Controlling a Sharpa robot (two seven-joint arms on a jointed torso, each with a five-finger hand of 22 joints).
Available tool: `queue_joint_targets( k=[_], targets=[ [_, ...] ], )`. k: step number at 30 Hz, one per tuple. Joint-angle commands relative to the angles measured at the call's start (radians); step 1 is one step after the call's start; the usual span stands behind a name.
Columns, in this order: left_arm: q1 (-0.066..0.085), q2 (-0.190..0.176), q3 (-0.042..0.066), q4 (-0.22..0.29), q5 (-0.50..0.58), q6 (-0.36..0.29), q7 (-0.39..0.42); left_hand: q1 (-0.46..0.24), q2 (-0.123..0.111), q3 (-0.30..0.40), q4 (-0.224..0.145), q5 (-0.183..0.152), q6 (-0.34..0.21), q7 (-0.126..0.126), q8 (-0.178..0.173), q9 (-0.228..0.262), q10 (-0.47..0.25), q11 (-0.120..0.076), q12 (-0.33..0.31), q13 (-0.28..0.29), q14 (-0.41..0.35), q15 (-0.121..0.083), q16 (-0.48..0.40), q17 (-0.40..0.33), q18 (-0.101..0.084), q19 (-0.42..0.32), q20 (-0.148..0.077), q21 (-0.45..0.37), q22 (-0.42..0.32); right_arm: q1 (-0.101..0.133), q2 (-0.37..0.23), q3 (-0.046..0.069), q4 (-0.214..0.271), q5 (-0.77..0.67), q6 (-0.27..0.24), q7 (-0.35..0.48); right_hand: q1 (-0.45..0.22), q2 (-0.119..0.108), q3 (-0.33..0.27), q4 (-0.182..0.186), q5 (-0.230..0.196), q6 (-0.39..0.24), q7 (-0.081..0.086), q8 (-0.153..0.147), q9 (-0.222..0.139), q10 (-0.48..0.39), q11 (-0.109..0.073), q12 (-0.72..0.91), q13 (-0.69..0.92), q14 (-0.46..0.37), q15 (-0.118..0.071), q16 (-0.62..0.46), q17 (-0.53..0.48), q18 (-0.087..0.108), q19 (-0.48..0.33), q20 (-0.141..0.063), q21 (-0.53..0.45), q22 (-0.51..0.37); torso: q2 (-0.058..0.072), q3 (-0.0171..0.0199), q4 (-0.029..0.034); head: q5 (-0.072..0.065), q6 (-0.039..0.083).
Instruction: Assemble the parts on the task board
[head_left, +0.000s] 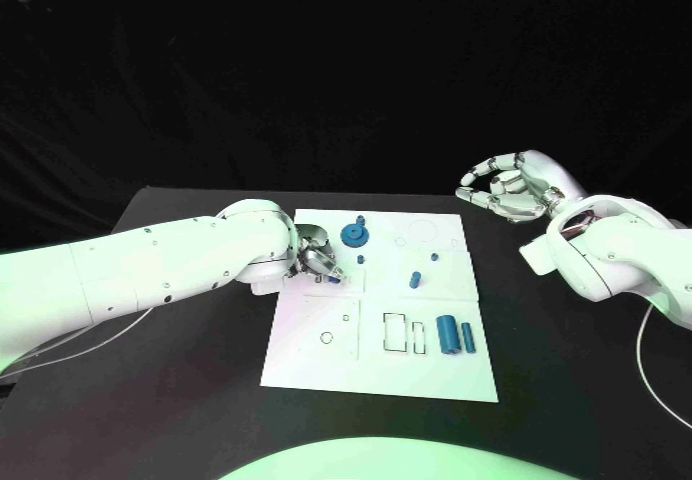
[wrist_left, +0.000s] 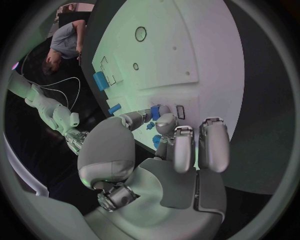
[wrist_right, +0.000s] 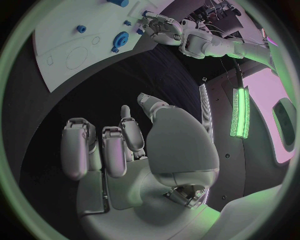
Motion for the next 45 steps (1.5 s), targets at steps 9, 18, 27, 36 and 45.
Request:
queue_joint_targets(
  k=[9, 18, 27, 36, 45],
  targets=[
    [0.0, 0.003, 0.0, -0.002, 0.016, 0.018, -0.001, -0.035, 0.036, -0.012, 0.04, 0.0, 0.008, 0.001, 0.005, -0.011, 0.006, -0.001, 0.008, 0.002, 0.104, -0.009, 0.003, 0.263, -0.02, 0.004, -0.002, 0.008, 0.006, -0.001, -0.001, 0.0, 0.002, -0.006, 0.008, 0.003, -0.009, -0.003, 0.001, 0.007, 0.005, -0.004, -0.003, 0.007, 0.001, -0.002, -0.003, -0.003, -0.001, 0.067, 0.001, -0.003, 0.109, 0.018, 0.005, -0.002, -0.007, 0.008, 0.0, -0.0012, -0.0001, -0.001, 0.002],
    [0.0, 0.004, 0.0, -0.002, 0.046, 0.016, -0.001, -0.012, 0.067, 0.032, 0.008, 0.004, -0.007, 0.001, 0.009, -0.018, 0.0, -0.002, 0.005, -0.006, 0.104, -0.01, 0.003, 0.263, -0.02, 0.005, -0.004, 0.008, 0.008, -0.001, -0.001, 0.0, 0.001, -0.007, 0.011, 0.002, -0.009, -0.003, 0.001, 0.007, 0.005, -0.004, -0.003, 0.007, 0.001, -0.002, -0.003, -0.003, -0.001, 0.067, 0.001, -0.003, 0.109, 0.018, 0.005, -0.002, -0.007, 0.008, 0.0, -0.0013, 0.0007, -0.001, 0.0],
    [0.001, 0.005, 0.0, -0.001, 0.062, 0.033, -0.001, 0.003, 0.059, 0.053, -0.028, 0.001, -0.013, 0.002, 0.017, -0.021, -0.002, -0.001, 0.004, -0.01, 0.104, -0.009, 0.003, 0.263, -0.021, 0.005, -0.004, 0.009, 0.011, -0.001, -0.001, 0.0, 0.0, -0.008, 0.015, 0.0, -0.009, -0.003, 0.0, 0.008, 0.005, -0.004, -0.003, 0.008, 0.001, -0.001, -0.003, -0.001, 0.0, 0.068, 0.001, -0.003, 0.11, 0.018, 0.005, -0.003, -0.006, 0.008, 0.0, -0.0009, 0.001, -0.003, -0.001],
    [0.001, 0.006, 0.0, -0.002, 0.062, 0.04, -0.002, -0.019, 0.032, 0.032, -0.024, -0.004, -0.008, 0.003, 0.022, -0.025, -0.001, 0.001, 0.007, -0.009, 0.104, -0.008, 0.003, 0.263, -0.021, 0.006, -0.002, 0.009, 0.013, -0.001, -0.001, 0.0, 0.0, -0.008, 0.014, 0.0, -0.01, -0.004, 0.0, 0.009, 0.005, -0.004, -0.004, 0.009, 0.001, -0.001, -0.003, -0.002, -0.001, 0.067, 0.001, -0.003, 0.108, 0.018, 0.005, -0.003, -0.007, 0.008, 0.0, -0.0003, 0.0009, -0.003, -0.001],
    [0.001, 0.008, 0.0, -0.007, 0.058, 0.036, -0.002, -0.066, 0.024, -0.046, 0.031, -0.009, 0.004, 0.004, 0.028, -0.038, 0.001, 0.001, 0.009, -0.01, 0.104, -0.007, 0.003, 0.263, -0.021, 0.006, -0.001, 0.008, 0.014, -0.001, -0.001, 0.0, -0.001, -0.008, 0.014, 0.002, -0.011, -0.004, 0.0, 0.009, 0.005, -0.005, -0.004, 0.009, 0.001, -0.002, -0.003, -0.003, -0.002, 0.067, 0.001, -0.004, 0.108, 0.018, 0.005, -0.003, -0.008, 0.007, 0.0, -0.0002, 0.0005, -0.002, -0.002]
  ],
)
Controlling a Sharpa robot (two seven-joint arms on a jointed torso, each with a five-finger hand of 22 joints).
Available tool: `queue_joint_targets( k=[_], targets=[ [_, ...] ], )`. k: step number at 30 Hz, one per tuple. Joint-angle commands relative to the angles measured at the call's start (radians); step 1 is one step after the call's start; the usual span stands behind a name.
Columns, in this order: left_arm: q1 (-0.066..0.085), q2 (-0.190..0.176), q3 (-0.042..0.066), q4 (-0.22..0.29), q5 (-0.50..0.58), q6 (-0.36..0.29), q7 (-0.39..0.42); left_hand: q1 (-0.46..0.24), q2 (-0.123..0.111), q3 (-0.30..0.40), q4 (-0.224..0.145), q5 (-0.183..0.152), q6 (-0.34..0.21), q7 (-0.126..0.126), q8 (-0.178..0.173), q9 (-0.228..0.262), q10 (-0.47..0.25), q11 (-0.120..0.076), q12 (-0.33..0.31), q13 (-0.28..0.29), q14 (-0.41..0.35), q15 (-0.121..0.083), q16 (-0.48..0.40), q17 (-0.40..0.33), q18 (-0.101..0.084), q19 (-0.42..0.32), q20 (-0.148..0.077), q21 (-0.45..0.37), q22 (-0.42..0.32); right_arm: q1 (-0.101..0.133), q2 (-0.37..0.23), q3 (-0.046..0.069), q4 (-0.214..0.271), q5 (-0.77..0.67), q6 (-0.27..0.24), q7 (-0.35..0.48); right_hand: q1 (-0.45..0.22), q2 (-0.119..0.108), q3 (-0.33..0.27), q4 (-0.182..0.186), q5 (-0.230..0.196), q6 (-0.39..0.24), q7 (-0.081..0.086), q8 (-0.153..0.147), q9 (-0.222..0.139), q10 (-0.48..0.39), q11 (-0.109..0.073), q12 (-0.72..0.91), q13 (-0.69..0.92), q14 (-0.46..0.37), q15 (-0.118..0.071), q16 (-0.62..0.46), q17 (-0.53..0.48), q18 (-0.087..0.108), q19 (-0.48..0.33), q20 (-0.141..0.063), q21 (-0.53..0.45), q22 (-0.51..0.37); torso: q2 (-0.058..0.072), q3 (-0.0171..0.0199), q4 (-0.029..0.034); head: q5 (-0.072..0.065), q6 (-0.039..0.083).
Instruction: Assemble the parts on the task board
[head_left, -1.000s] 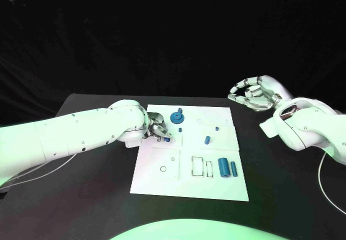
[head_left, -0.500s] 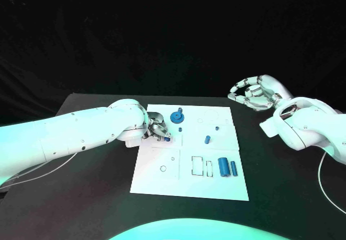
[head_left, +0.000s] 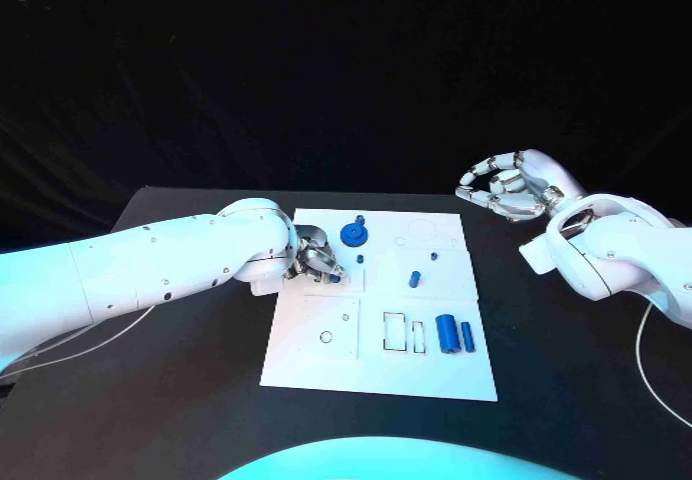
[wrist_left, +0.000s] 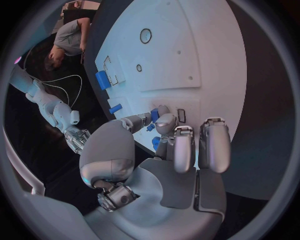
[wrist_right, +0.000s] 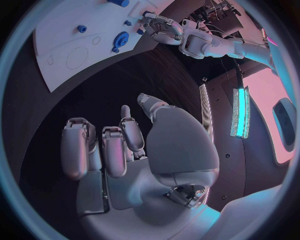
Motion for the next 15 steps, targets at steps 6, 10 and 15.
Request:
queue_joint_targets(
  k=[6, 10, 15],
  targets=[
    [0.0, 0.006, 0.0, -0.002, 0.011, 0.017, 0.005, -0.015, 0.0, -0.038, 0.021, -0.006, 0.008, 0.003, 0.005, -0.005, 0.002, 0.001, 0.005, -0.002, 0.104, -0.007, 0.004, 0.263, -0.006, 0.006, -0.001, 0.004, 0.004, -0.001, 0.001, 0.0, -0.001, -0.008, 0.012, 0.003, -0.01, -0.004, -0.001, 0.005, 0.005, -0.005, -0.004, 0.005, 0.001, -0.002, -0.003, -0.003, -0.001, 0.067, 0.001, -0.004, 0.107, 0.018, 0.005, -0.003, -0.004, 0.007, 0.0, -0.0002, -0.0007, 0.0, 0.0],
    [-0.001, 0.006, 0.0, -0.002, 0.011, 0.016, 0.005, -0.017, 0.0, -0.05, 0.028, -0.005, 0.009, 0.003, 0.006, -0.007, 0.002, 0.001, 0.005, -0.002, 0.104, -0.007, 0.004, 0.263, -0.006, 0.006, -0.001, 0.004, 0.004, -0.001, 0.001, 0.0, -0.002, -0.008, 0.012, 0.004, -0.012, -0.005, -0.002, 0.006, 0.005, -0.005, -0.004, 0.005, 0.001, -0.003, -0.003, -0.004, -0.002, 0.067, 0.001, -0.004, 0.107, 0.018, 0.005, -0.003, -0.004, 0.007, 0.0, 0.0, -0.0008, 0.0, -0.001],
    [-0.001, 0.005, 0.0, -0.002, 0.011, 0.017, 0.006, -0.019, 0.0, -0.065, 0.037, -0.005, 0.009, 0.003, 0.007, -0.009, 0.002, 0.001, 0.006, -0.002, 0.104, -0.007, 0.004, 0.263, -0.006, 0.006, 0.0, 0.004, 0.004, -0.001, 0.0, 0.0, -0.002, -0.008, 0.012, 0.004, -0.012, -0.005, -0.002, 0.006, 0.005, -0.005, -0.004, 0.005, 0.001, -0.003, -0.003, -0.004, -0.002, 0.067, 0.001, -0.004, 0.107, 0.018, 0.005, -0.003, -0.004, 0.007, 0.0, -0.001, -0.0007, 0.001, 0.0]
  ],
)
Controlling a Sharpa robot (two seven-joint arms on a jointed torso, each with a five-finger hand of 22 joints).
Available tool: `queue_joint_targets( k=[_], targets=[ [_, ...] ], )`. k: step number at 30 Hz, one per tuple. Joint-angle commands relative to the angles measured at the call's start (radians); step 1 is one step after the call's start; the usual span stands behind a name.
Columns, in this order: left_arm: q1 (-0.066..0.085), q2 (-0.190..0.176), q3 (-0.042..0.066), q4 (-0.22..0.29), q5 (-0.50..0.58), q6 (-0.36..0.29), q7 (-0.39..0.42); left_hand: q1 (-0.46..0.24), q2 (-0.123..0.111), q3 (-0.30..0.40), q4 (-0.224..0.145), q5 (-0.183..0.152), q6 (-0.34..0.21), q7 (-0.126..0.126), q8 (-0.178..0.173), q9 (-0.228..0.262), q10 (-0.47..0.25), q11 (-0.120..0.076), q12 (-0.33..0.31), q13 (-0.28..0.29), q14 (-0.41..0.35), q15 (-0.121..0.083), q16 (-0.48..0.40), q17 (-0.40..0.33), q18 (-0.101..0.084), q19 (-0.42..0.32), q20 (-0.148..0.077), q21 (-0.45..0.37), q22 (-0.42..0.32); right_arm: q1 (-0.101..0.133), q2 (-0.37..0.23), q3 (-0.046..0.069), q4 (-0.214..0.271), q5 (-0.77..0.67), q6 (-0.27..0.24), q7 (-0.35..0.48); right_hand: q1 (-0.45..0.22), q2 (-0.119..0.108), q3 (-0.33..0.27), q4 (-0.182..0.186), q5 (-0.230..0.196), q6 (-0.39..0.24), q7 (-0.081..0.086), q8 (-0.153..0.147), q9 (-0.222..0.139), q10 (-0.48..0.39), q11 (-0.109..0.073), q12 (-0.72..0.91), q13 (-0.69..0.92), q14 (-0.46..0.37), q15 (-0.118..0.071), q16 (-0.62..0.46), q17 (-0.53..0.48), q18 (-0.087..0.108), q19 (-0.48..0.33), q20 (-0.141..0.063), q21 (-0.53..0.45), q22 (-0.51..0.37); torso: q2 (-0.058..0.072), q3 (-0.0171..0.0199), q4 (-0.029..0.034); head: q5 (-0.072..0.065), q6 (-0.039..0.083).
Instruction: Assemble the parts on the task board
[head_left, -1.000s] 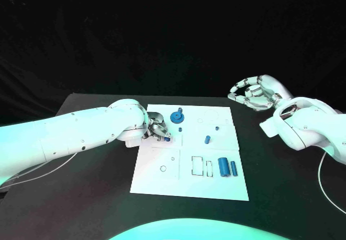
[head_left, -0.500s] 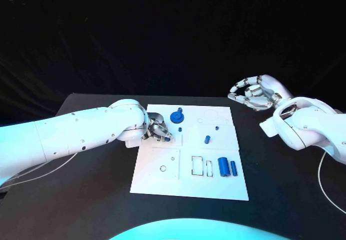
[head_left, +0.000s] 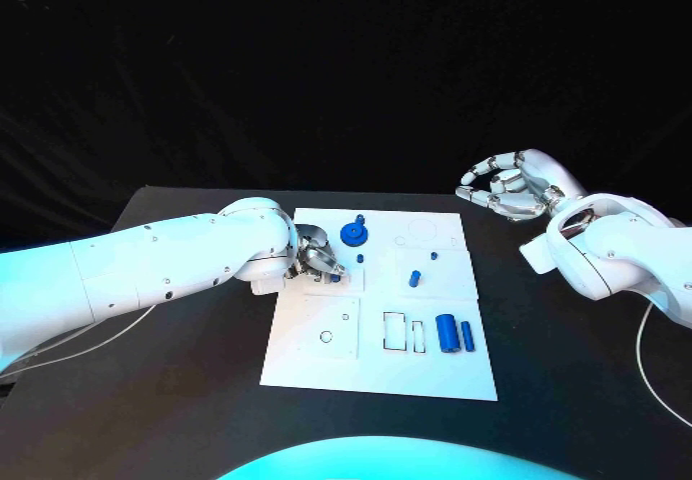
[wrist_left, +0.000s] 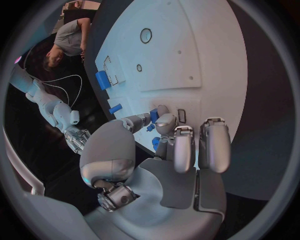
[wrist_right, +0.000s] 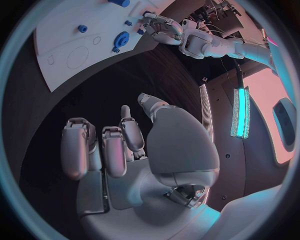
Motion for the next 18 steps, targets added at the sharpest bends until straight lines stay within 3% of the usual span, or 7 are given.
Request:
queue_joint_targets(
  k=[1, 18],
  targets=[
    [-0.001, 0.002, 0.0, 0.002, 0.009, 0.015, 0.006, -0.012, -0.003, -0.013, 0.003, -0.005, 0.004, 0.001, 0.006, -0.002, 0.002, 0.001, 0.006, 0.0, 0.104, -0.007, 0.004, 0.263, -0.006, 0.006, 0.0, 0.004, 0.004, -0.001, 0.0, 0.0, 0.0, -0.008, 0.012, 0.003, -0.009, -0.002, -0.002, 0.006, 0.004, -0.006, -0.004, 0.006, 0.001, -0.002, -0.003, -0.004, -0.001, 0.067, 0.001, -0.004, 0.106, 0.018, 0.005, -0.003, -0.005, 0.006, 0.0, -0.0007, -0.0001, 0.0, 0.0],
    [-0.001, -0.013, 0.01, 0.018, 0.008, 0.012, 0.007, -0.02, -0.013, -0.06, 0.037, -0.003, 0.005, 0.001, 0.008, -0.009, 0.001, 0.001, 0.006, -0.004, 0.104, -0.007, 0.004, 0.263, -0.005, 0.006, 0.0, 0.003, 0.003, -0.002, 0.0, 0.0, -0.001, -0.007, 0.012, 0.005, -0.012, -0.004, -0.003, 0.007, 0.003, -0.007, -0.004, 0.006, 0.001, -0.003, -0.003, -0.004, -0.002, 0.067, 0.001, -0.005, 0.106, 0.018, 0.005, -0.003, -0.006, 0.006, 0.0, 0.0001, -0.0007, 0.0, 0.001]
  ],
)
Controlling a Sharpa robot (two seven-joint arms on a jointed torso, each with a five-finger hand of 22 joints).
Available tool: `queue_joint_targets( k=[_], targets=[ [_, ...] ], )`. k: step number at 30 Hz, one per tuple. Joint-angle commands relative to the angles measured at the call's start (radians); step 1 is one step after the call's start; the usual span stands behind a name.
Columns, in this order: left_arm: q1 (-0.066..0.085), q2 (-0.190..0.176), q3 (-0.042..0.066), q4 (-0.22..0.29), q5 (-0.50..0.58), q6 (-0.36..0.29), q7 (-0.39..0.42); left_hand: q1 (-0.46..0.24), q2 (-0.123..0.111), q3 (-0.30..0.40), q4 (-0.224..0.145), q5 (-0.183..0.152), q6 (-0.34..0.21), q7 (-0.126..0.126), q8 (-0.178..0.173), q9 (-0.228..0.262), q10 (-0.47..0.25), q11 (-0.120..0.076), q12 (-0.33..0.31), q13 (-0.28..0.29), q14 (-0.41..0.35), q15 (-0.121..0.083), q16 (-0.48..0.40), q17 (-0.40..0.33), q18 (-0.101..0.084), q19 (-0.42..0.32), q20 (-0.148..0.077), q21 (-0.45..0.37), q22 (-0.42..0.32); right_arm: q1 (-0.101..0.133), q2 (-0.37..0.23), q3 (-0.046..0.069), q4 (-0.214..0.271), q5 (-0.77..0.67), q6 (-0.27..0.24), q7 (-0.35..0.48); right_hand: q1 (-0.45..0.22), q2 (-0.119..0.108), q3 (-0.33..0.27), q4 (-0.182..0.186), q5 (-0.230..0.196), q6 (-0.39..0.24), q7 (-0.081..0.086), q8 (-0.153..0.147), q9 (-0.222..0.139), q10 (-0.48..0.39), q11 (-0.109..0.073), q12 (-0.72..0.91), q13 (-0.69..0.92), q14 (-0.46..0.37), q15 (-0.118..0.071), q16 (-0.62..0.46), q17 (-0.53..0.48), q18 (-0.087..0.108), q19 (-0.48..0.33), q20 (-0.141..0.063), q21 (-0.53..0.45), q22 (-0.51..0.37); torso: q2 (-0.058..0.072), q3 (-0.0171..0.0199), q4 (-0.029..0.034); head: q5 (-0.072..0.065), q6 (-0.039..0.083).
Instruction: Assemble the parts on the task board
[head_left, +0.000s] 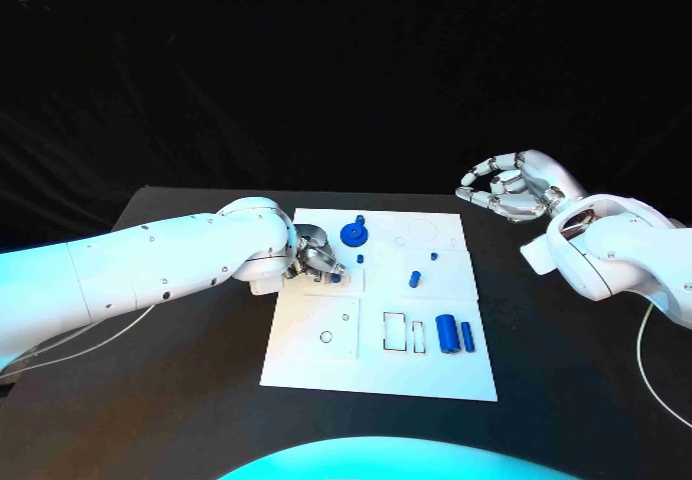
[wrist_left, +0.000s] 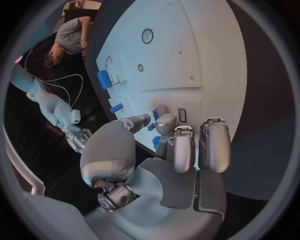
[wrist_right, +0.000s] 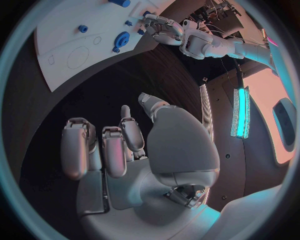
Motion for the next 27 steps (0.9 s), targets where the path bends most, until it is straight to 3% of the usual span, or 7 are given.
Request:
queue_joint_targets(
  k=[1, 11, 16, 20, 23, 27],
  targets=[
    [0.0, -0.003, 0.003, 0.008, 0.006, 0.011, 0.006, -0.011, -0.005, -0.009, 0.001, -0.003, 0.005, 0.001, 0.005, -0.002, 0.002, 0.001, 0.006, -0.001, 0.104, -0.007, 0.004, 0.263, -0.006, 0.006, 0.0, 0.003, 0.003, -0.001, 0.0, 0.0, 0.0, -0.007, 0.012, 0.005, -0.008, 0.0, -0.001, 0.005, 0.003, -0.007, -0.004, 0.006, 0.001, -0.003, -0.003, -0.004, -0.001, 0.067, 0.001, -0.005, 0.106, 0.018, 0.005, -0.003, -0.006, 0.006, 0.0, 0.001, -0.0007, -0.001, 0.0],
    [0.007, -0.02, 0.026, 0.031, 0.0, 0.016, 0.006, -0.011, -0.005, -0.011, 0.003, -0.003, 0.004, 0.001, 0.005, -0.002, 0.001, 0.001, 0.005, -0.002, 0.104, -0.007, 0.004, 0.263, -0.006, 0.006, 0.0, 0.003, 0.003, -0.001, -0.001, 0.0, -0.001, -0.007, 0.011, 0.005, -0.01, 0.0, -0.002, 0.006, 0.002, -0.007, -0.004, 0.007, 0.001, -0.003, -0.003, -0.004, -0.001, 0.067, 0.001, -0.005, 0.105, 0.018, 0.005, -0.003, -0.007, 0.005, 0.0, 0.001, 0.0004, -0.001, 0.002],
    [0.017, -0.033, 0.054, 0.054, 0.002, 0.032, 0.007, 0.0, -0.007, -0.018, 0.002, -0.001, -0.002, 0.002, 0.003, -0.004, -0.008, 0.002, -0.005, -0.018, 0.104, -0.007, 0.003, 0.262, -0.005, 0.005, -0.001, 0.001, 0.0, -0.002, 0.0, 0.0, -0.003, -0.006, 0.011, 0.007, -0.01, 0.0, -0.002, 0.006, 0.002, -0.007, -0.004, 0.007, 0.001, -0.003, -0.003, -0.004, -0.001, 0.067, 0.001, -0.005, 0.105, 0.018, 0.005, -0.003, -0.007, 0.005, 0.0, -0.0003, -0.0004, -0.001, 0.005],
    [0.043, -0.041, 0.069, 0.049, 0.004, 0.067, 0.008, 0.033, -0.009, -0.037, 0.006, 0.001, -0.034, 0.015, -0.021, -0.02, -0.051, 0.013, -0.046, -0.08, 0.096, 0.002, -0.013, 0.24, 0.003, -0.013, 0.003, -0.023, -0.038, -0.002, 0.0, 0.0, -0.005, -0.006, 0.011, 0.007, -0.01, 0.0, -0.002, 0.006, 0.002, -0.007, -0.004, 0.007, 0.001, -0.003, -0.003, -0.004, -0.001, 0.067, 0.001, -0.005, 0.105, 0.018, 0.005, -0.003, -0.007, 0.005, 0.0, 0.0005, -0.0011, -0.001, 0.008],
    [0.067, -0.038, 0.074, 0.017, -0.002, 0.095, 0.009, 0.072, -0.013, -0.057, 0.015, 0.002, -0.067, 0.038, -0.066, -0.05, -0.13, 0.033, -0.128, -0.2, 0.089, 0.018, -0.028, 0.219, 0.013, -0.038, 0.017, -0.059, -0.091, -0.002, 0.0, 0.0, -0.005, -0.005, 0.011, 0.007, -0.01, 0.0, -0.002, 0.006, 0.002, -0.007, -0.004, 0.007, 0.001, -0.003, -0.003, -0.004, -0.001, 0.067, 0.0, -0.005, 0.105, 0.018, 0.005, -0.003, -0.007, 0.005, 0.0, 0.0012, -0.0001, -0.002, 0.011],
    [0.092, -0.024, 0.076, -0.044, -0.013, 0.122, 0.018, 0.102, -0.024, -0.093, 0.039, 0.002, -0.099, 0.061, -0.129, -0.093, -0.165, 0.053, -0.168, -0.259, 0.082, 0.035, -0.04, 0.204, 0.017, -0.049, 0.032, -0.077, -0.114, -0.002, 0.0, 0.0, -0.007, -0.005, 0.011, 0.007, -0.011, 0.0, -0.002, 0.008, 0.002, -0.008, -0.004, 0.008, 0.001, -0.002, -0.003, -0.003, 0.0, 0.067, 0.0, -0.005, 0.106, 0.018, 0.005, -0.003, -0.006, 0.006, 0.001, 0.0016, -0.0008, -0.004, 0.015]
  ],
)
